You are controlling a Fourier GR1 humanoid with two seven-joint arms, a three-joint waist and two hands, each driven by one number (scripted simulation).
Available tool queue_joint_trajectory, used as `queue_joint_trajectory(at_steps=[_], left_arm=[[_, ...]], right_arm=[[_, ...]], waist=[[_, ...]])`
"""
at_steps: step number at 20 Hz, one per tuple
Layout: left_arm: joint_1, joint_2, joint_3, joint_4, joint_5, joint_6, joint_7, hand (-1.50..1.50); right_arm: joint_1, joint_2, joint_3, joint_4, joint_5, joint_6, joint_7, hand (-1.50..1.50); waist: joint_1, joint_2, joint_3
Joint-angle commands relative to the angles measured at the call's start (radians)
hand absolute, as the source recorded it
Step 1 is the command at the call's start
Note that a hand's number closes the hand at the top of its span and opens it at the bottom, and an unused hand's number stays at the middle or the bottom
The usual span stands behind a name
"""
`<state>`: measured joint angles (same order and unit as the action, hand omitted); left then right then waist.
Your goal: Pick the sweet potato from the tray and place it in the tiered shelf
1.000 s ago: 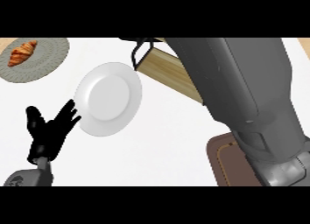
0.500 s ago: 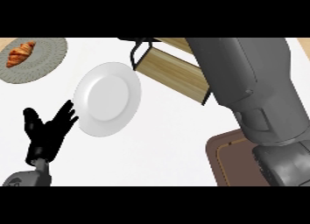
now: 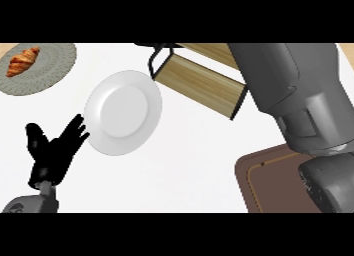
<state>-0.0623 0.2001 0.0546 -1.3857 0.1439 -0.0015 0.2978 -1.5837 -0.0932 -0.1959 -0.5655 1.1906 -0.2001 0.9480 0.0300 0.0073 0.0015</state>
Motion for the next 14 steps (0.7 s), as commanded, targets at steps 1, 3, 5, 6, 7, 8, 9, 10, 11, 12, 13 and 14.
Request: queue_joint_trajectory(at_steps=[1,3,5,6,7,8,9,10,11,12,13,14], left_arm=[[-0.035,-0.016,0.002,0.079,-0.012,0.004,-0.016,0.00],[-0.014,0.000,0.006,0.031,-0.007,0.002,0.023,0.00],[0.015,0.012,0.017,0.036,0.009,-0.028,0.011,0.00],[0.044,-0.016,-0.015,-0.040,-0.006,0.000,0.034,0.00],[0.024,-0.049,-0.034,-0.003,-0.037,0.038,0.021,0.00],[-0.014,-0.004,0.020,0.053,0.001,-0.006,0.008,0.00],[-0.017,-0.024,-0.001,0.073,-0.038,0.020,-0.031,0.00],[0.026,-0.024,-0.010,-0.003,-0.028,0.020,0.013,0.00],[0.000,-0.032,-0.008,0.050,-0.029,0.011,-0.025,0.00],[0.013,-0.009,0.002,-0.014,-0.009,0.006,0.038,0.00],[-0.010,0.005,0.036,0.083,0.005,-0.026,-0.039,0.00],[0.032,-0.014,-0.001,0.043,-0.031,-0.002,-0.034,0.00]], right_arm=[[-0.020,0.026,-0.009,0.056,-0.007,-0.069,-0.017,1.50],[-0.033,-0.007,-0.015,0.066,-0.012,-0.044,-0.036,1.50],[-0.065,-0.007,-0.020,0.077,-0.018,-0.026,-0.027,1.50],[-0.033,-0.005,-0.021,0.092,-0.019,-0.055,-0.051,1.50],[0.007,-0.009,-0.009,0.090,-0.013,-0.058,-0.075,1.50],[-0.014,0.005,0.004,0.087,-0.010,-0.002,-0.054,1.50],[-0.090,-0.011,0.020,0.124,0.019,0.054,-0.008,1.50],[-0.023,0.014,0.008,0.118,0.001,-0.005,-0.030,1.50],[-0.041,-0.019,-0.036,0.077,-0.019,-0.104,-0.009,1.50],[0.016,-0.009,-0.042,0.052,-0.014,-0.209,-0.006,1.50],[-0.041,-0.018,-0.057,0.034,-0.026,-0.176,0.027,-1.50],[0.006,-0.006,-0.054,0.010,-0.021,-0.231,0.026,-1.50]], waist=[[-0.004,0.003,-0.003],[-0.004,0.000,-0.002],[-0.003,-0.001,-0.003],[0.001,-0.001,-0.002],[-0.008,-0.001,-0.002],[-0.015,-0.003,-0.003],[-0.010,0.000,-0.003],[-0.006,-0.002,-0.002],[-0.007,0.001,-0.003],[-0.003,0.000,-0.002],[-0.014,0.001,-0.003],[-0.016,-0.004,-0.002]])
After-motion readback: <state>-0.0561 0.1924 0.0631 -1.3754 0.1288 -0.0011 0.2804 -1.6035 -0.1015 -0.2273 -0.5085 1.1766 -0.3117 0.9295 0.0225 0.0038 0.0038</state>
